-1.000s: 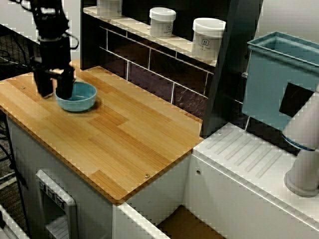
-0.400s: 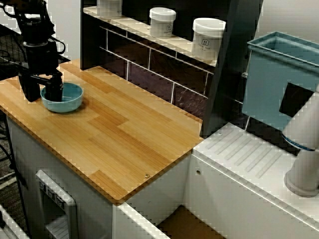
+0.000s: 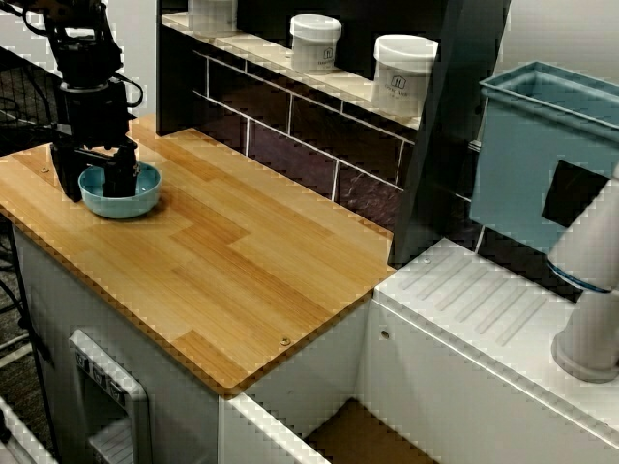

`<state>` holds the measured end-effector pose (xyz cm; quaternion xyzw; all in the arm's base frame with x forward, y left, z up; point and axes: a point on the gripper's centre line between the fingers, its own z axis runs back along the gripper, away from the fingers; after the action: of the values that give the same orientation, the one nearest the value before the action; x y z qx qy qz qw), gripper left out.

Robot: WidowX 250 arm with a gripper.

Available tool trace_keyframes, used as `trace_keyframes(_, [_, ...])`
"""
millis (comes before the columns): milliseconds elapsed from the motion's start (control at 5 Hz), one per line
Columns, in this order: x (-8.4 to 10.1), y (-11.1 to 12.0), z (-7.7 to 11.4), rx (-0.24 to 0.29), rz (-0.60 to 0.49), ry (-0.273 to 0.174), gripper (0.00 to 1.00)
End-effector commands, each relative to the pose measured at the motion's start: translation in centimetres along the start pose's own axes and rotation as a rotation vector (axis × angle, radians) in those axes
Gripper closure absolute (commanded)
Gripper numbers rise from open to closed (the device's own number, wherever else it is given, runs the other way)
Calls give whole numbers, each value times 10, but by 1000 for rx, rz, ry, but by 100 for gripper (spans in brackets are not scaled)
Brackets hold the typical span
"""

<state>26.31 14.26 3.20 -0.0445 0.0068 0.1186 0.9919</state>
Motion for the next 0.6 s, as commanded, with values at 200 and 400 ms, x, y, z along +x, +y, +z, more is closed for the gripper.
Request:
trace_keyframes(200, [-1,-26,27,-2,14,-68,0])
trace_keyframes(400, [-8,-37,22,-10,18,-58,0])
